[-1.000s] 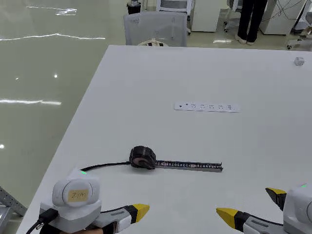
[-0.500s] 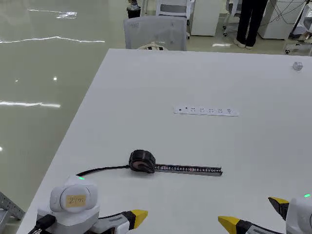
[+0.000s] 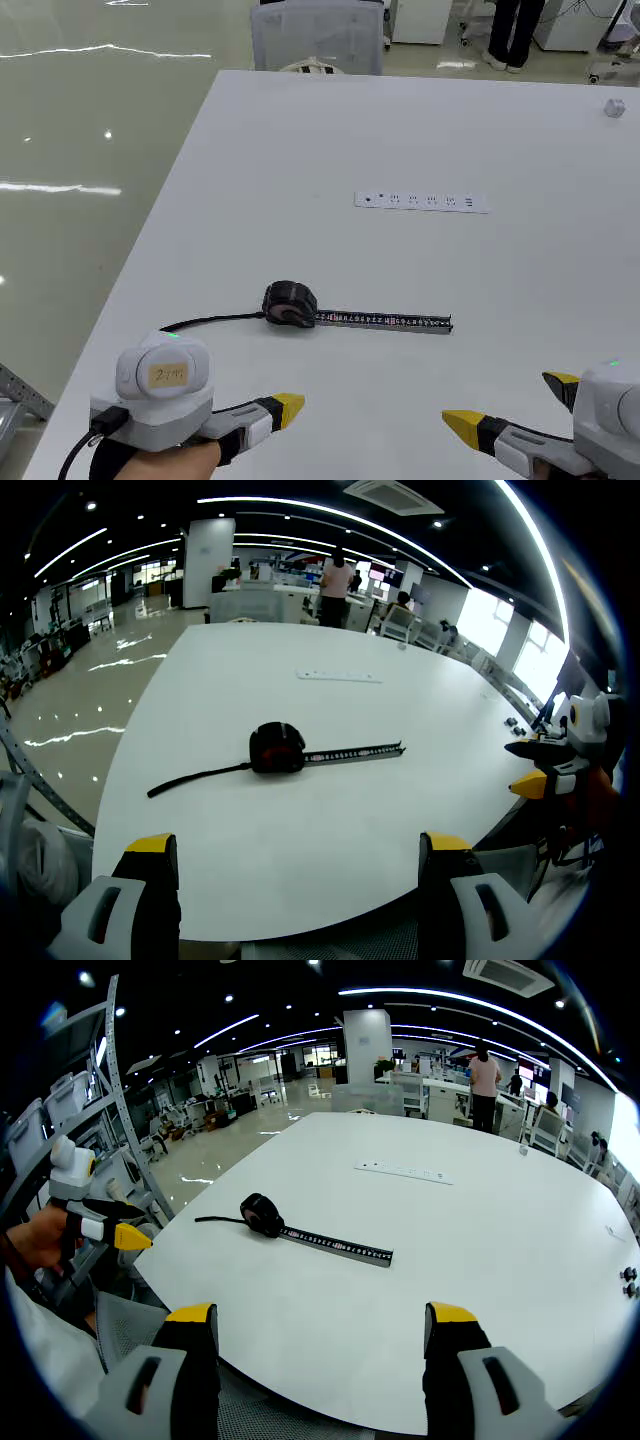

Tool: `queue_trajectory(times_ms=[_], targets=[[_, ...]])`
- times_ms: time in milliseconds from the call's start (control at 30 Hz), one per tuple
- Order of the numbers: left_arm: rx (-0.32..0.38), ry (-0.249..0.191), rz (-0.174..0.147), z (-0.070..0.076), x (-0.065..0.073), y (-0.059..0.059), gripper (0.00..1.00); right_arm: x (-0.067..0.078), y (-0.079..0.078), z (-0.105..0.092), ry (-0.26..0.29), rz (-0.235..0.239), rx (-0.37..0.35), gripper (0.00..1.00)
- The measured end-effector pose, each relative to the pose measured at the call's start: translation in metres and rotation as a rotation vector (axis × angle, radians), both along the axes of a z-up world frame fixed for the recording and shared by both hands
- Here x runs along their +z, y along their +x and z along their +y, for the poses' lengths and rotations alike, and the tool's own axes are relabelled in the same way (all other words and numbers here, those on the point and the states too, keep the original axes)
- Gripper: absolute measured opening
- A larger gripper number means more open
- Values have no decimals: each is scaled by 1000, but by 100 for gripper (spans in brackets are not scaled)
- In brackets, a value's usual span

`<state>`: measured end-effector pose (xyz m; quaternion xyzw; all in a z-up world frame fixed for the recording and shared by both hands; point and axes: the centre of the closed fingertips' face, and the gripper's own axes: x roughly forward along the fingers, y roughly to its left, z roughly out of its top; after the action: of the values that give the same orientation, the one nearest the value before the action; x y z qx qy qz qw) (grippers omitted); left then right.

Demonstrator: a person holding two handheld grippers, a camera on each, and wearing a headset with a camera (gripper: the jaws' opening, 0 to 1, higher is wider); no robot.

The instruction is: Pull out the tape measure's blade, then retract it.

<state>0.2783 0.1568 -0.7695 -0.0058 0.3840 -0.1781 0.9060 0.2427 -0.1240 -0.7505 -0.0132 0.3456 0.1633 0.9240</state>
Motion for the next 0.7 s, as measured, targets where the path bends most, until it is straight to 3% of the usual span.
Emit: queue_trajectory(times_ms=[367, 700], targets=[[22, 11, -9, -5, 2, 22, 97, -10, 9, -6, -9, 26, 6, 87], [20, 12, -1, -13, -4, 34, 98, -24, 19, -8, -8, 55, 10, 86]])
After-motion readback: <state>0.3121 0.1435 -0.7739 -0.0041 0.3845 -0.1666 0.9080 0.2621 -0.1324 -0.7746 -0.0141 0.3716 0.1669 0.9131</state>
